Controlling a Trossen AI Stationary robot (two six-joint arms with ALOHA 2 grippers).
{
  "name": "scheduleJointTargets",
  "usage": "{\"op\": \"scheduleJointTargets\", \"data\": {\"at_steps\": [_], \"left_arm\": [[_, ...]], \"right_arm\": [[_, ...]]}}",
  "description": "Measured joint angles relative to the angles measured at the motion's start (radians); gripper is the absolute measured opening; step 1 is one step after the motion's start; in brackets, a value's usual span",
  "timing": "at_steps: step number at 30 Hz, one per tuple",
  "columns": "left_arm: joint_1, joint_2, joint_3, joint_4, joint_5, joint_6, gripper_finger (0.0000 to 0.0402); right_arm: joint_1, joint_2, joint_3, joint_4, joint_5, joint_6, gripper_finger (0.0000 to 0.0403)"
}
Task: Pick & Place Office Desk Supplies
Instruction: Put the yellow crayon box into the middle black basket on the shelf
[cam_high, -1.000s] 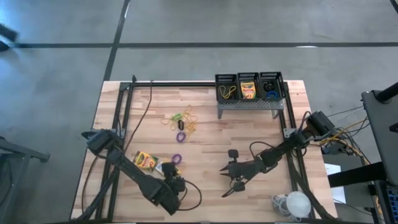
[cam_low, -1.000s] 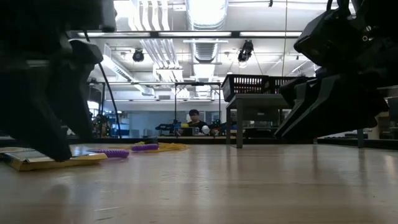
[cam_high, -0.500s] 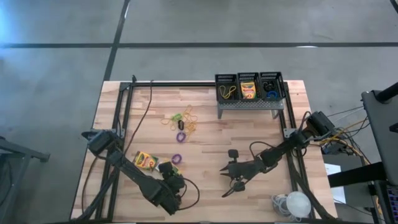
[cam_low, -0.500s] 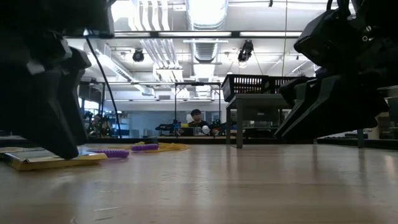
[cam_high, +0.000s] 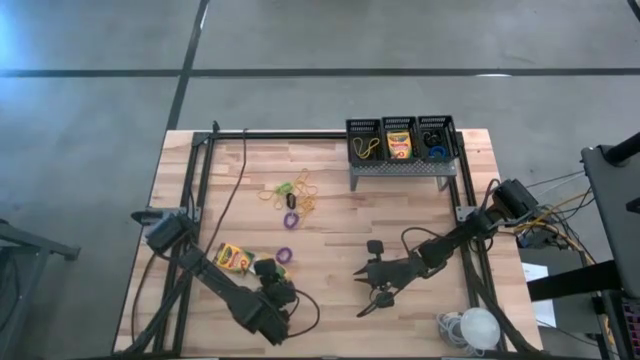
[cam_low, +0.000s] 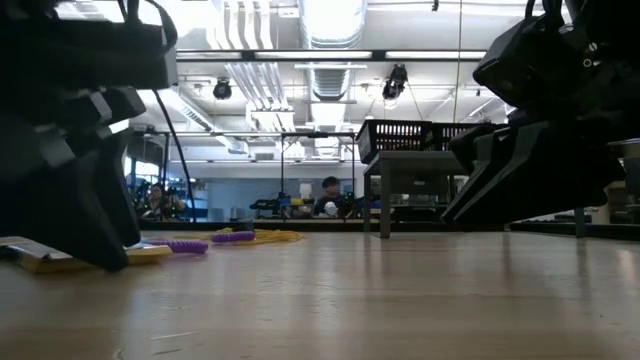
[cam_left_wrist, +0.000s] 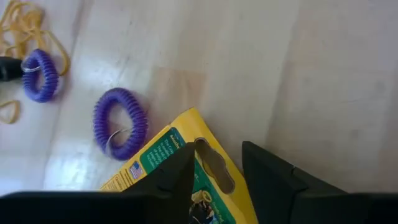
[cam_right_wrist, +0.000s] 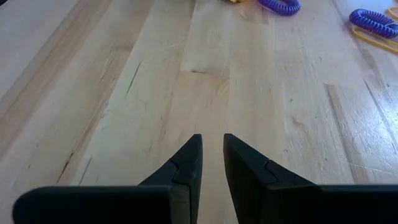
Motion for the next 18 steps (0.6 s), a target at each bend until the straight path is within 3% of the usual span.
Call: {"op": "scheduleJointTargets", "data": {"at_steps": [7, 15, 18], "left_arm": [[0.002, 0.002, -0.003, -0.102, 0.001, -0.021, 0.0119], [0.002, 0.002, -0.003, -0.279, 0.043, -0.248, 0.0113], [0.002, 0.002, -0.003, -0.317, 0.076, -0.276, 0.0083]], "right_arm": [[0.0, 0.0, 0.0, 0.0, 0.0, 0.0, 0.0061], [0.0, 0.0, 0.0, 0.0, 0.0, 0.0, 0.0061], [0.0, 0.0, 0.0, 0.0, 0.0, 0.0, 0.0061]]}}
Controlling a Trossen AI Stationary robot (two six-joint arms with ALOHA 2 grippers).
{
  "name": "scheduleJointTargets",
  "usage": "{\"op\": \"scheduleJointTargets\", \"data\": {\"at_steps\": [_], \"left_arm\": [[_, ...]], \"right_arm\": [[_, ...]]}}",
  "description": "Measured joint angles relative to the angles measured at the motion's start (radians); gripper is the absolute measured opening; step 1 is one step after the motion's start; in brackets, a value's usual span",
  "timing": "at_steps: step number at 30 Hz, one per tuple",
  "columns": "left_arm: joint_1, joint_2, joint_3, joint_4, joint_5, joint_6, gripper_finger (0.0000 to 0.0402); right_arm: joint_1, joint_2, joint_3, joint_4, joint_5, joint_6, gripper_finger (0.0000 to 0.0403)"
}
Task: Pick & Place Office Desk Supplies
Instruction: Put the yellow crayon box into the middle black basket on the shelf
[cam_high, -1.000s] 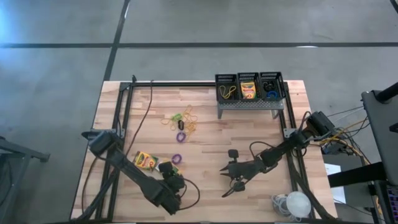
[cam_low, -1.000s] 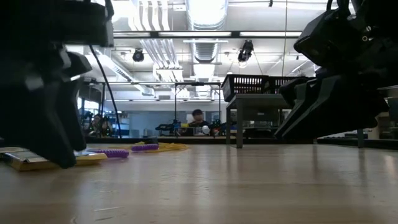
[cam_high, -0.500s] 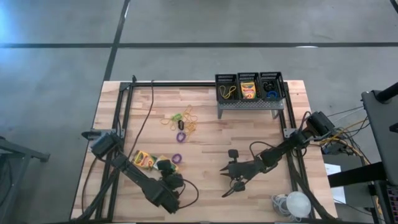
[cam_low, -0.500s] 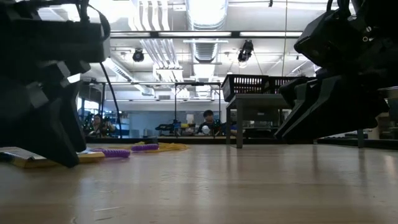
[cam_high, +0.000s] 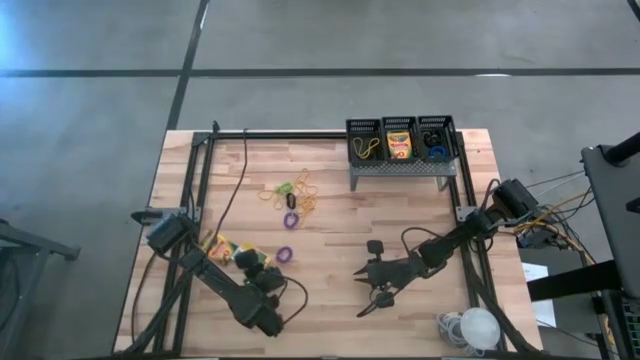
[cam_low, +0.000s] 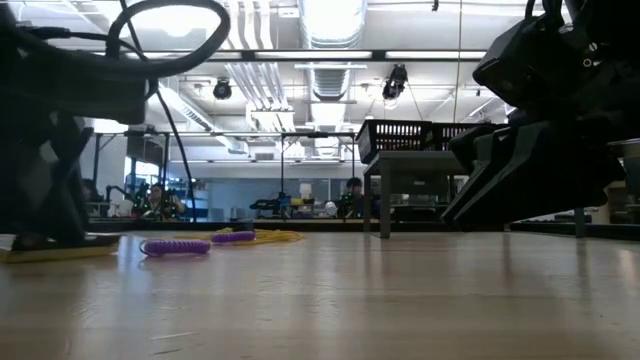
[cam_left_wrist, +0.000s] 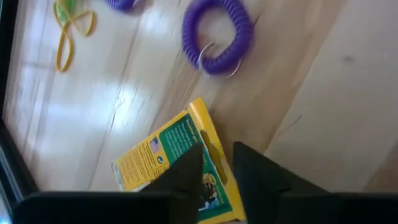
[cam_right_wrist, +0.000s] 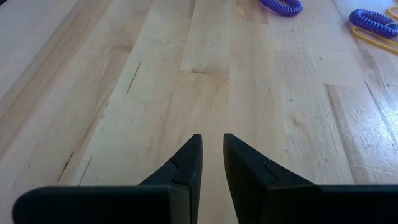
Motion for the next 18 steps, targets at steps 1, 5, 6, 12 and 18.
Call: {"op": "scheduleJointTargets", "data": {"at_steps": [1, 5, 6, 12, 18], "left_arm": [[0.0, 0.0, 0.0, -0.005, 0.003, -0.004, 0.0066], [0.0, 0.0, 0.0, -0.012, 0.02, -0.011, 0.0009], [0.0, 0.0, 0.0, -0.012, 0.025, -0.012, 0.0007], [0.0, -0.009, 0.046, -0.016, 0.041, -0.009, 0.0002], [0.0, -0.018, 0.198, -0.004, 0.048, 0.067, 0.0001]], "right_arm": [[0.0, 0.0, 0.0, 0.0, 0.0, 0.0, 0.0061], [0.0, 0.0, 0.0, 0.0, 0.0, 0.0, 0.0061], [0.0, 0.0, 0.0, 0.0, 0.0, 0.0, 0.0061], [0.0, 0.0, 0.0, 0.0, 0.0, 0.0, 0.0061], [0.0, 0.0, 0.0, 0.018, 0.0, 0.0, 0.0061]]}}
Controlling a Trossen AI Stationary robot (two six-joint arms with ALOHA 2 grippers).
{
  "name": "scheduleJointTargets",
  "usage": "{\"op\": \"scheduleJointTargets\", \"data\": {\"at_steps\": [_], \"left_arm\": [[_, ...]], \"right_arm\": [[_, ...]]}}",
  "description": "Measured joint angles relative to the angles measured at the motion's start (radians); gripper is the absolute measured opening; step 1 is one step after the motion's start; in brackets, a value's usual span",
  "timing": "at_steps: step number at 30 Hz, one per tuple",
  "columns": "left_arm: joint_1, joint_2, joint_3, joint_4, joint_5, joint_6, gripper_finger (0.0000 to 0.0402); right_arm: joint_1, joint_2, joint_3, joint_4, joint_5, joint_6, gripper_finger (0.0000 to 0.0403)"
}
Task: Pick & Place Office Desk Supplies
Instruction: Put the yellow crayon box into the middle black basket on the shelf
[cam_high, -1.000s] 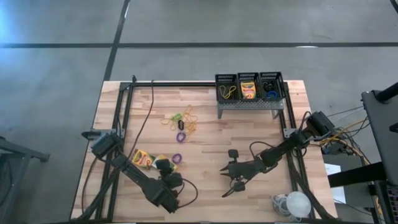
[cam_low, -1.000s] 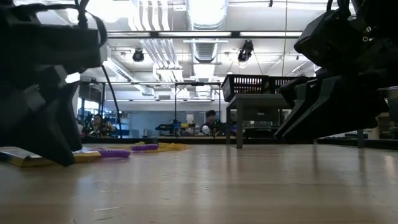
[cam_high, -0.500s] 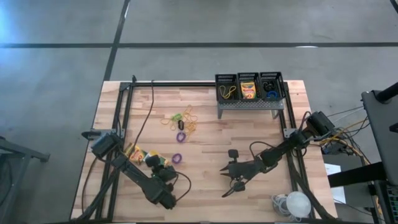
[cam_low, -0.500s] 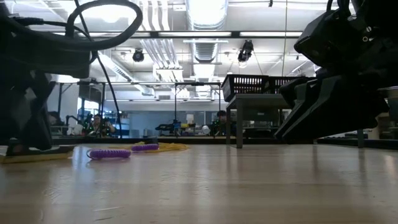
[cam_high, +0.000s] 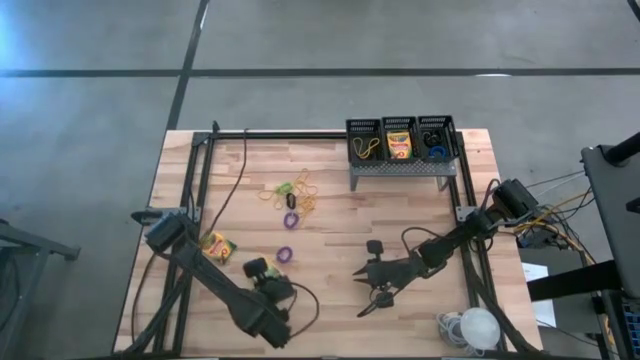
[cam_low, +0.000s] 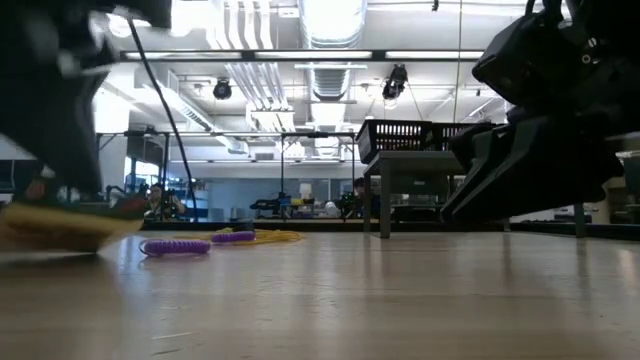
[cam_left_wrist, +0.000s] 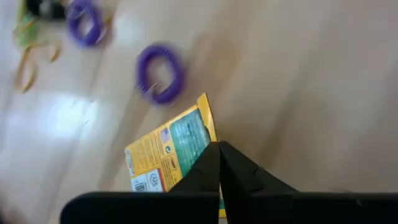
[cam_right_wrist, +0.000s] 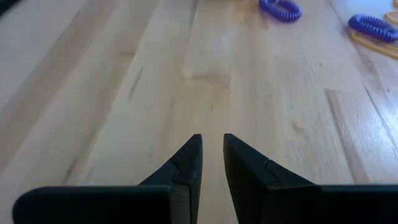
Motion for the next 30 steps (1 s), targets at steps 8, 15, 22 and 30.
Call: {"op": "scheduleJointTargets", "data": {"at_steps": [8, 15, 22, 30], "left_arm": [[0.024, -0.002, 0.066, 0.345, 0.011, 0.236, 0.0], [0.074, -0.002, 0.044, 0.52, -0.04, 0.366, 0.0], [0.098, -0.002, 0.044, 0.606, -0.138, 0.449, 0.0001], [0.101, -0.002, 0.044, 0.78, -0.221, 0.608, 0.0001]], "right_arm": [[-0.001, 0.0, 0.0, 0.111, -0.086, -0.048, 0.0099], [0.0, 0.0, 0.0, 0.172, -0.114, -0.212, 0.0175], [-0.01, 0.001, 0.0, 0.217, -0.092, -0.375, 0.0209], [-0.047, 0.091, 0.028, 0.247, -0.079, -0.369, 0.021]]}}
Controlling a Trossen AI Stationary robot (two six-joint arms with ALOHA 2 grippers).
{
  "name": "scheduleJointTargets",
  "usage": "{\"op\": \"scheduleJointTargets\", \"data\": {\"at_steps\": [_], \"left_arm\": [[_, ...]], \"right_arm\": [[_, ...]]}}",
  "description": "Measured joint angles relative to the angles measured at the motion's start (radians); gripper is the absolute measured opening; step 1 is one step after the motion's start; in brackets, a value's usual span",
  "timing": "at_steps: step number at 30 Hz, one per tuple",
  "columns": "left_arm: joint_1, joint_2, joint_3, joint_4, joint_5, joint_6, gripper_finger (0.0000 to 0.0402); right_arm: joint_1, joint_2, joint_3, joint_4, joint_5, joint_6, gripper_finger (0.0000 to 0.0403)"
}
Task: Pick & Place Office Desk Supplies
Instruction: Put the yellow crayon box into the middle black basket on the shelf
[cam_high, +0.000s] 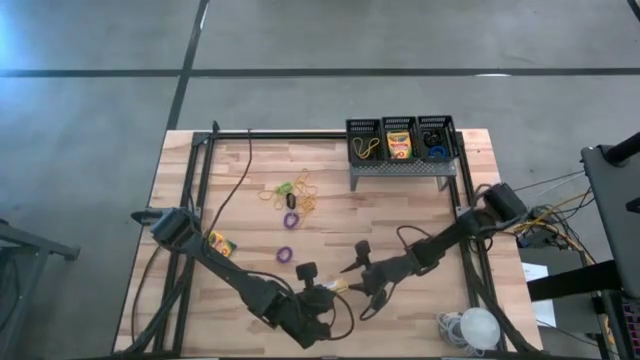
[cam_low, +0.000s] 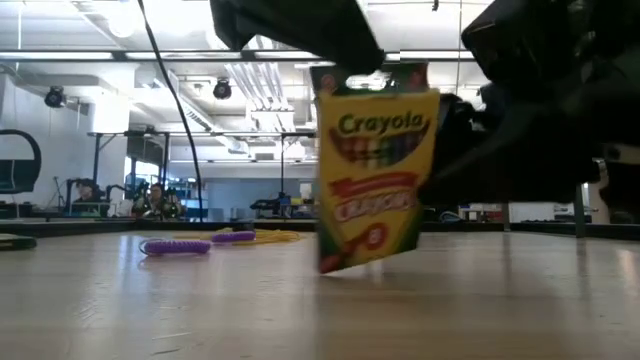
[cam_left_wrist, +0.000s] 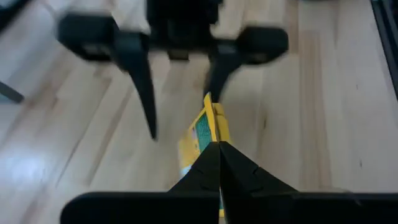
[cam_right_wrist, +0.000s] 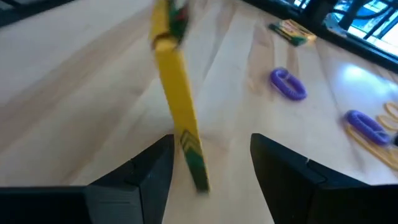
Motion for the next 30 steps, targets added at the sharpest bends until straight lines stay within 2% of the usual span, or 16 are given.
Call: {"op": "scheduleJointTargets", "data": {"at_steps": [4, 8, 21, 24, 30], "left_arm": [[0.0, 0.0, 0.0, 0.006, -0.051, 0.003, 0.0001], [0.0, 0.0, 0.0, 0.006, -0.071, 0.002, 0.0001], [0.002, 0.0, -0.001, -0.009, -0.077, -0.005, 0.0005], [0.008, -0.001, -0.001, -0.008, -0.078, -0.003, 0.0032], [0.015, -0.059, -0.001, -0.022, -0.079, 0.003, 0.0125]], "right_arm": [[0.002, 0.051, 0.013, 0.079, -0.03, 0.002, 0.0204], [0.002, 0.059, 0.03, 0.082, -0.061, 0.041, 0.0179], [0.011, 0.048, 0.027, 0.091, -0.06, 0.174, 0.0025], [0.012, 0.035, 0.026, 0.067, -0.054, 0.211, 0.0026], [0.019, -0.052, 0.025, -0.091, 0.02, 0.265, 0.0031]]}}
